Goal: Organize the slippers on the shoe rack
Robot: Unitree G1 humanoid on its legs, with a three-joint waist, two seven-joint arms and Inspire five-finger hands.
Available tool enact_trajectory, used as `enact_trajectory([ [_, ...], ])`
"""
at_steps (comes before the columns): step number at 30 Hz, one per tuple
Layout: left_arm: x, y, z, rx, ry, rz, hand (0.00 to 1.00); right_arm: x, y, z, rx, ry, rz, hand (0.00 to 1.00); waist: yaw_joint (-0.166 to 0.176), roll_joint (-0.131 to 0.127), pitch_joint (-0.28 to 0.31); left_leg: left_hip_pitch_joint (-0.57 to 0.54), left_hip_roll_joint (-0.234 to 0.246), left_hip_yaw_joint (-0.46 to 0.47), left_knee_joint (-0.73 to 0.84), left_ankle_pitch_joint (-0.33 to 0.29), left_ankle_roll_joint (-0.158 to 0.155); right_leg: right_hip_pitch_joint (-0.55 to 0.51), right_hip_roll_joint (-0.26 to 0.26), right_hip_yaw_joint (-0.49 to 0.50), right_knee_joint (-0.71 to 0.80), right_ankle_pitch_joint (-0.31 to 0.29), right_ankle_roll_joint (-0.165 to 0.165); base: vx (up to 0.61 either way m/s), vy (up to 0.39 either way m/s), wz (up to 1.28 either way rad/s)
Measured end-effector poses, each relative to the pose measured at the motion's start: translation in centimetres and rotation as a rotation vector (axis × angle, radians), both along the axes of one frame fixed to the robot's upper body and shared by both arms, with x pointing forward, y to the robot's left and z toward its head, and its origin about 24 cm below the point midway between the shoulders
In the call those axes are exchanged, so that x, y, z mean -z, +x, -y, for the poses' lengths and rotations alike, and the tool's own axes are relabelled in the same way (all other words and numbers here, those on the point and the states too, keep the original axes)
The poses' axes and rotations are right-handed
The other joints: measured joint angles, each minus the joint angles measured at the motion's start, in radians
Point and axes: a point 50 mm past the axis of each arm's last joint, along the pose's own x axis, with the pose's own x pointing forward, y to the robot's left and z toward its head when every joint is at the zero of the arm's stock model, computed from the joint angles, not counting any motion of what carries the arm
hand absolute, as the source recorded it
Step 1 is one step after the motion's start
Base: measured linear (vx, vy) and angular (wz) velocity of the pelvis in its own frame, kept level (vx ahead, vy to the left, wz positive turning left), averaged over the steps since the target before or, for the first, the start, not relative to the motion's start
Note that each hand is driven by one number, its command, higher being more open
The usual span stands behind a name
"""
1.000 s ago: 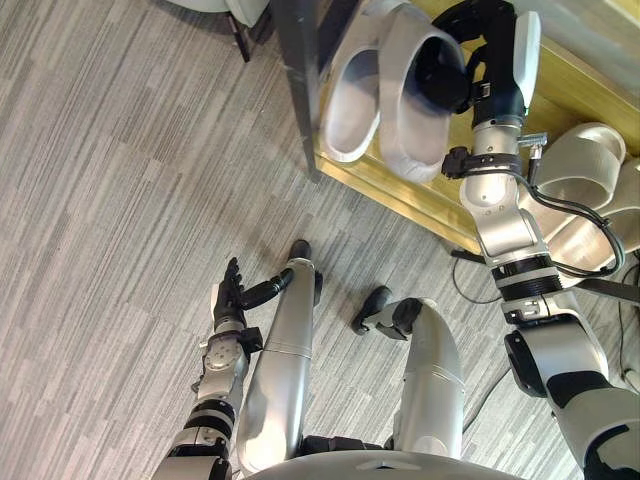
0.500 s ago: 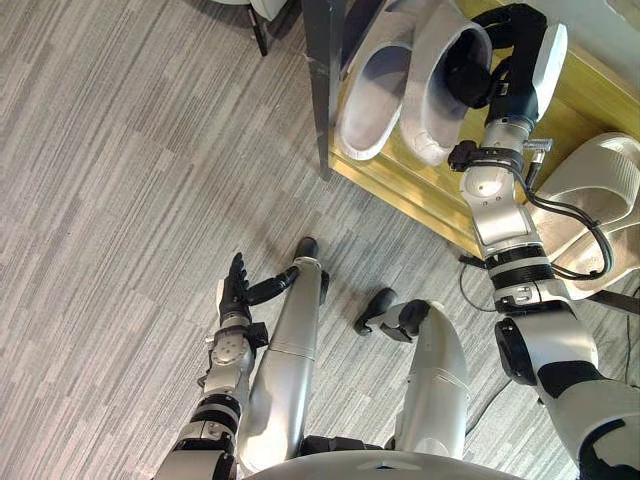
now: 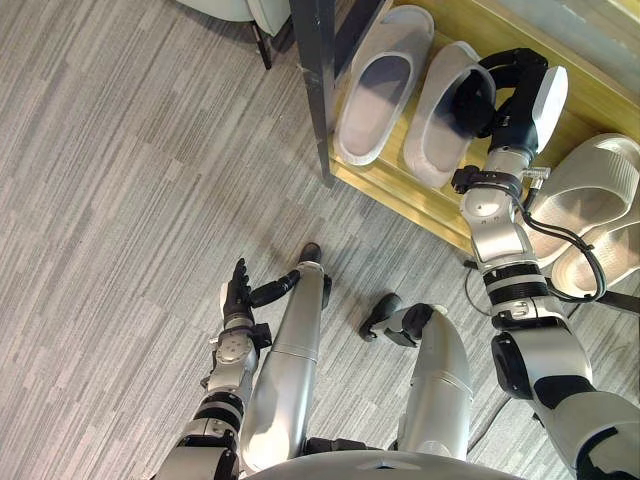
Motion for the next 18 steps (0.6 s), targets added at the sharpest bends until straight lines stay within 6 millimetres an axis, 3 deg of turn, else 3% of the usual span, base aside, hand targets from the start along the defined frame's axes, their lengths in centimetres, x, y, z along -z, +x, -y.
enact_trajectory([
  [8,0.5,-0.3,-0.1,-0.003,0.003,-0.034,1.00,0.8,0.1,-0.5,-0.040,-0.024,-0.049,1.00,-0.001,0.008,-0.008,0.020,0.011,0.003,-0.022,0.004,-0.003,0.015,0.014,0.001,-0.023,0.004,-0.005,0.00,0.011,-0.03],
  [18,1.0,-0.6,-0.4,0.014,0.022,-0.068,1.00,4.0,-0.4,-2.7,-0.179,-0.121,-0.173,1.00,-0.006,0.010,-0.019,0.071,0.022,0.014,-0.059,0.005,-0.004,0.066,0.022,-0.002,-0.065,0.013,-0.006,0.01,0.038,-0.02],
])
